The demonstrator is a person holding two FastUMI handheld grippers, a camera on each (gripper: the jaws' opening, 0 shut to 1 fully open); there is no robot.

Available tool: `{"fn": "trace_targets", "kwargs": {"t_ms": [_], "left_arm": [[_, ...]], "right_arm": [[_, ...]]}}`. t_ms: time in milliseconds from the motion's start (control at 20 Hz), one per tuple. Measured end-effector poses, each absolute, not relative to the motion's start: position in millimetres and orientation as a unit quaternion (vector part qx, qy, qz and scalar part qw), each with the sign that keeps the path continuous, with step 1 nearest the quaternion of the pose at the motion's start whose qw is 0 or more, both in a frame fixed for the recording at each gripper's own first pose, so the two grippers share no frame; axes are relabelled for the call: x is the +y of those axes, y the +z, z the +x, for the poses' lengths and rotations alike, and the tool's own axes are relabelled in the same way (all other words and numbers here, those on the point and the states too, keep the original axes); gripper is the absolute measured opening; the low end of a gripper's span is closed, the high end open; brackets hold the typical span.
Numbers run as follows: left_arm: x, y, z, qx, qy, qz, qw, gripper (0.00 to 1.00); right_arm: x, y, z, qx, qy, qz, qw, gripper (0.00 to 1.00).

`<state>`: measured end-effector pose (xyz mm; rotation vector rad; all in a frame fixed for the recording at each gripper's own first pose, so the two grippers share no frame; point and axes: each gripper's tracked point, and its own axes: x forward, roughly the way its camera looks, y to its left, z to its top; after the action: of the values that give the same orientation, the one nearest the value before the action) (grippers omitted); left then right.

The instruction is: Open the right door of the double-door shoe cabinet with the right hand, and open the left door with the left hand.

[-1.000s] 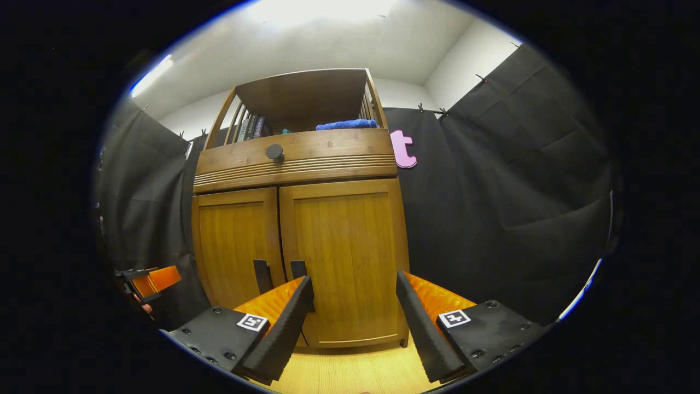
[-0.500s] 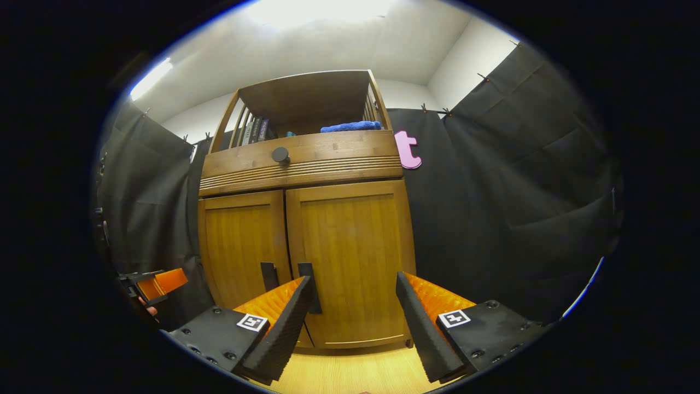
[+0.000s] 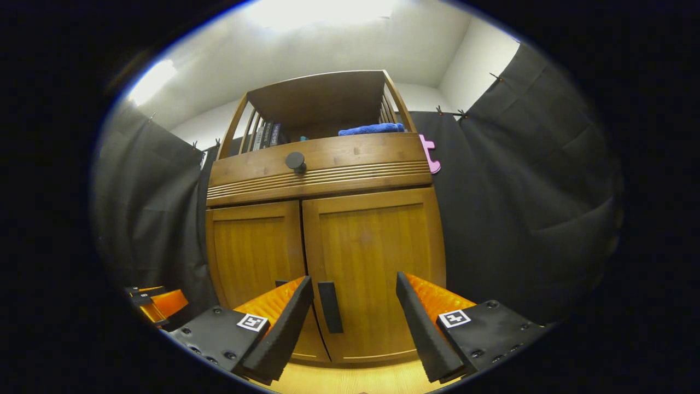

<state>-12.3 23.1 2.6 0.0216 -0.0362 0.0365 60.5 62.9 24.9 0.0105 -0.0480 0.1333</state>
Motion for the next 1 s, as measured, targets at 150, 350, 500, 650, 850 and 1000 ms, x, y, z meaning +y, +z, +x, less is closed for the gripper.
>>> {"fn": "trace_targets", "kwargs": {"t_ms": [150, 350, 500, 650, 850, 1000], "left_arm": [[25, 3, -20, -0.016, 0.02, 0.011, 1.0, 0.92], [30, 9, -28, -0.023, 0.028, 0.022, 0.999, 0.91], [35, 12, -33, -0.024, 0.038, 0.025, 0.999, 0.98], [40, 14, -36, -0.028, 0.047, 0.028, 0.998, 0.94], [42, 18, -36, -0.034, 0.051, 0.033, 0.998, 0.94], [41, 15, -32, -0.033, 0.047, 0.028, 0.998, 0.98]], "right_arm": [[81, 21, 95, -0.026, 0.081, -0.008, 0.996, 0.93], [101, -12, 141, 0.003, 0.089, -0.028, 0.996, 0.98], [104, -51, 170, 0.048, 0.085, -0.024, 0.995, 0.98], [98, -67, 195, 0.084, 0.07, -0.012, 0.994, 0.98], [104, -73, 190, 0.101, 0.07, -0.015, 0.992, 1.0], [106, -65, 190, 0.093, 0.072, -0.011, 0.993, 0.87]]}}
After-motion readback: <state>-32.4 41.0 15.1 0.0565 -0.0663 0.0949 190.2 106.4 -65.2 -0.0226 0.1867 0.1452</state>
